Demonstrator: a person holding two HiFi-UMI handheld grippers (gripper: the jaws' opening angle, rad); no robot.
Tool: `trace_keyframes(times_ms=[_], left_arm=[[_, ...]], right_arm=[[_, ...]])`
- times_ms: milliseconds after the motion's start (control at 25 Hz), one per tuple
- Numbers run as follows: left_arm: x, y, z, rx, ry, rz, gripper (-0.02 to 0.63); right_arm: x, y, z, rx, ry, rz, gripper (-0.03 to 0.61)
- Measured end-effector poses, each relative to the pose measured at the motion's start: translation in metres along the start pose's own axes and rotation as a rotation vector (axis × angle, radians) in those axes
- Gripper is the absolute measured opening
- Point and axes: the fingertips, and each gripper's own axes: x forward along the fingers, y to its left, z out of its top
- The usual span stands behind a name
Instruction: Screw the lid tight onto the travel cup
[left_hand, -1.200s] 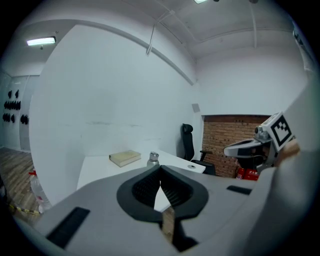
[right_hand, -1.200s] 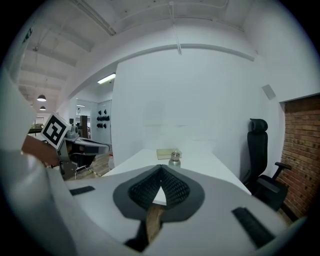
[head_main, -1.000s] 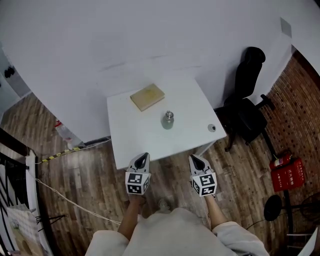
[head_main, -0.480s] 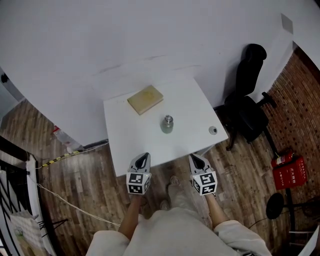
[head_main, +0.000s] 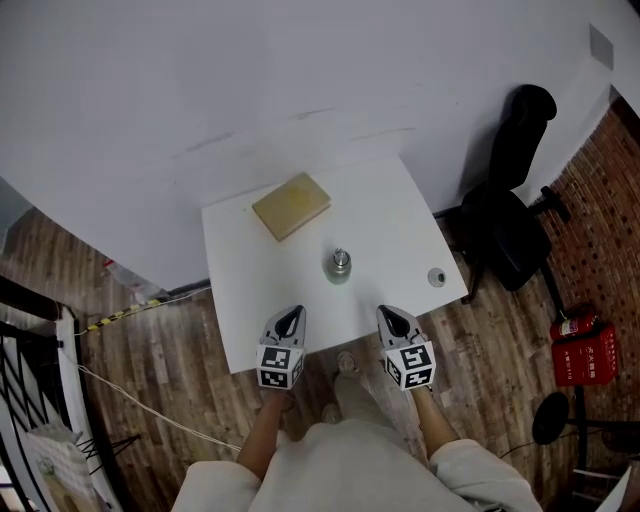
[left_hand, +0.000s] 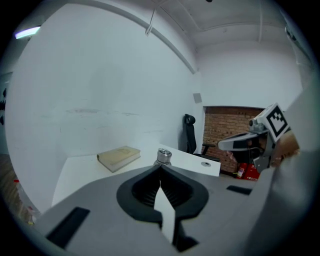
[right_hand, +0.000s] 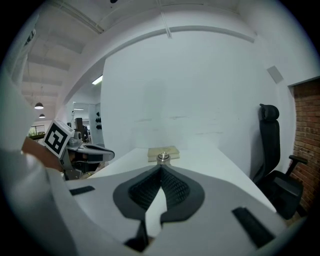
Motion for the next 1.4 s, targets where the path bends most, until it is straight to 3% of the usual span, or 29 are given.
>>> trace_keyframes(times_ms=[680, 920, 1400], left_arm=[[0.11, 0.036, -0.012, 0.019, 0.057, 0.001, 0.008], [0.127, 0.04, -0.019, 0.031, 0.059, -0.041, 0.008], [0.148, 0.042, -0.05, 0.049, 0.052, -0.184, 0.009]], right_arm=[[0.113, -0.038, 0.008, 0.007, 0.005, 0.181, -0.002], [0.132, -0.036, -0.001, 0.006, 0.016, 0.192, -0.002], [0.153, -0.029, -0.024, 0.039, 0.044, 0.126, -0.002]])
